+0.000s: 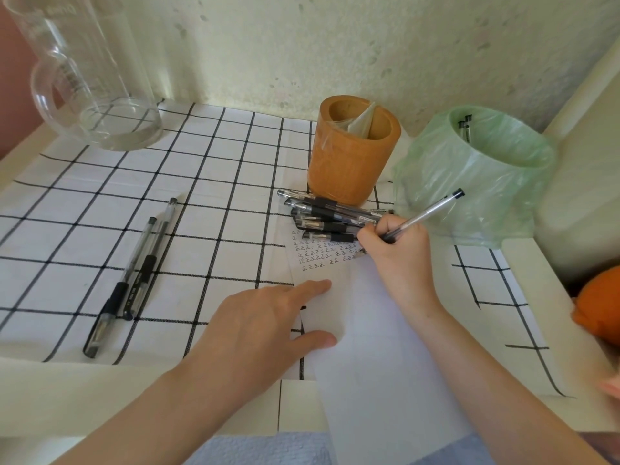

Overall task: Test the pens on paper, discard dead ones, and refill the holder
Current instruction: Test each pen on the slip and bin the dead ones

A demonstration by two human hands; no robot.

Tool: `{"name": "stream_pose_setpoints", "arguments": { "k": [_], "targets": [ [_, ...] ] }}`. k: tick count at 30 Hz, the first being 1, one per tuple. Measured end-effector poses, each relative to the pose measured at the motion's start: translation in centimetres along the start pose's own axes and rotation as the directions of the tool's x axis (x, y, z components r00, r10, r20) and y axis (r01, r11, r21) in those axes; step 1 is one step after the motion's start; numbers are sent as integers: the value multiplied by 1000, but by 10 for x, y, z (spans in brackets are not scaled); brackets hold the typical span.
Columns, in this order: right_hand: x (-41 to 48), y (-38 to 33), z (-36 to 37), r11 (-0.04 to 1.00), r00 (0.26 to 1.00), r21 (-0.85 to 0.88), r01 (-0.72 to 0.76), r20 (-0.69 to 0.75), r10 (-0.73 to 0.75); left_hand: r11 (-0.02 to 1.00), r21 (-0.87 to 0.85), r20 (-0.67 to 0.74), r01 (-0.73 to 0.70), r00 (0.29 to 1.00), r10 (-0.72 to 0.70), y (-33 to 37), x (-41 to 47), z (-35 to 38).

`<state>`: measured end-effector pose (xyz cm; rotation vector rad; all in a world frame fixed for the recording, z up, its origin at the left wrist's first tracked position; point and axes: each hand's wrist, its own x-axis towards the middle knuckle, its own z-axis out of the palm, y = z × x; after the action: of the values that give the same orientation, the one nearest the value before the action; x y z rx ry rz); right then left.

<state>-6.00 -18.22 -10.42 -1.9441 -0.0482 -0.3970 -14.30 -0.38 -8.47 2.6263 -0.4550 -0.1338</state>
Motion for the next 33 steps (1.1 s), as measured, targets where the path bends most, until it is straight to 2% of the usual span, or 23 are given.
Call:
{"name": "stream_pose_setpoints", "arguments": {
  "k": [20, 22, 24, 27, 29, 33],
  "targets": [
    [-1, -8, -1, 997, 997, -5, -77, 3, 77, 999, -37, -18, -4, 1000, 4, 0, -1, -4],
    [0, -13, -4, 983, 990, 121, -142, -4, 143, 989, -148, -56, 3, 998, -11, 0, -1, -7],
    [-1, -25, -9, 922, 972, 310, -231, 37, 231, 924, -380, -63, 48, 995, -77, -1, 0, -12],
    [-5, -44, -16, 780, 914, 476, -406, 236, 331, 835, -548, -73, 41, 993, -97, -2, 4, -15],
    [-10, -51, -18, 717, 879, 516, -468, 357, 317, 788, -615, -85, 30, 991, -105, 0, 5, -16],
    [-18, -58, -18, 758, 874, 464, -458, 389, 291, 741, -672, -165, -14, 978, -132, 1, 5, -14]
  ]
}}
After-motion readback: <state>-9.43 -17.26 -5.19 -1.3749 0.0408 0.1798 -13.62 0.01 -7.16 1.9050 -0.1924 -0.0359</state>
